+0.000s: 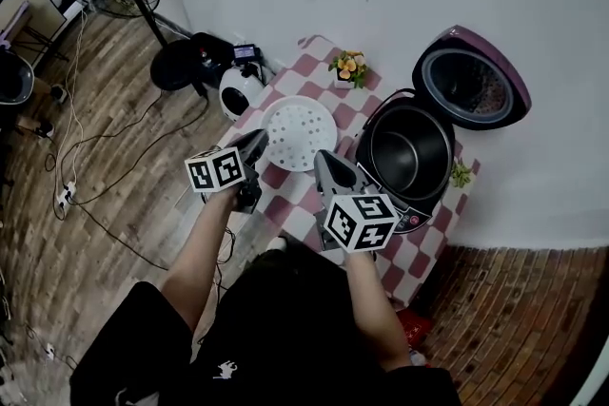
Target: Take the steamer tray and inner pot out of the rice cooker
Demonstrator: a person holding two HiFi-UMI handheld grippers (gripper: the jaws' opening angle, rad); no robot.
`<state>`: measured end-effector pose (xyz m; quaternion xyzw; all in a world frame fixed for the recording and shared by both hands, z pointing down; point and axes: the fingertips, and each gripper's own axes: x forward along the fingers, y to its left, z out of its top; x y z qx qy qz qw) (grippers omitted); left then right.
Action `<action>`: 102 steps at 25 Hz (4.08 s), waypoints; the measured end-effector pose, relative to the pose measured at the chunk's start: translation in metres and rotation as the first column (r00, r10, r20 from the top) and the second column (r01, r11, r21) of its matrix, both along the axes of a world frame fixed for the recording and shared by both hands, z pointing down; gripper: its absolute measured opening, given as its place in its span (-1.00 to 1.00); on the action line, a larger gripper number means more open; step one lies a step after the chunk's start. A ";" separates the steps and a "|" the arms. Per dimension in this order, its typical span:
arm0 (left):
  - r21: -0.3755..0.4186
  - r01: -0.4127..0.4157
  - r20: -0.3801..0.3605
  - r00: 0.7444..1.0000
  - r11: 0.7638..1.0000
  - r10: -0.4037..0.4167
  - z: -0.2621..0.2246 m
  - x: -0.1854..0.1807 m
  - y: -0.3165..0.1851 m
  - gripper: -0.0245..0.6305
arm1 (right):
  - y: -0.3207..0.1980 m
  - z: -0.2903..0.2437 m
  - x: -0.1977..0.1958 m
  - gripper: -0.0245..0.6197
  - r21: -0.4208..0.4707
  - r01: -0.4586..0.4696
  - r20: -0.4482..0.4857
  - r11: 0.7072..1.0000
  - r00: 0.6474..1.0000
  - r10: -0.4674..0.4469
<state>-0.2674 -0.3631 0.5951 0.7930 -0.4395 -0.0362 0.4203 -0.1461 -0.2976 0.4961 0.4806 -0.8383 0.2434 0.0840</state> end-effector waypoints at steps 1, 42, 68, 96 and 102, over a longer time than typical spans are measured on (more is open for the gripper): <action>0.018 -0.002 0.004 1.000 1.000 0.002 -0.008 0.003 0.001 -0.80 | 0.001 -0.004 0.003 -0.92 0.013 0.006 -0.005 1.000 1.000 -0.006; 0.172 -0.331 0.595 0.786 0.928 0.170 -0.110 0.237 0.008 -0.55 | -0.010 0.011 0.342 -0.91 0.009 -0.202 -0.287 0.979 0.938 0.196; -0.094 -0.726 0.872 0.270 0.681 0.408 -0.017 0.310 -0.075 -0.18 | -0.035 0.091 0.366 -0.18 -0.215 -0.447 -0.616 0.868 0.752 0.235; 0.072 -0.769 0.877 0.353 0.636 0.328 -0.076 0.307 -0.070 -0.63 | -0.042 0.000 0.343 -0.74 0.003 -0.441 -0.719 0.897 0.622 0.308; 0.195 -0.745 0.850 0.453 0.638 0.269 -0.113 0.298 -0.064 -0.66 | -0.033 -0.045 0.332 -0.85 0.119 -0.473 -0.652 0.873 0.626 0.427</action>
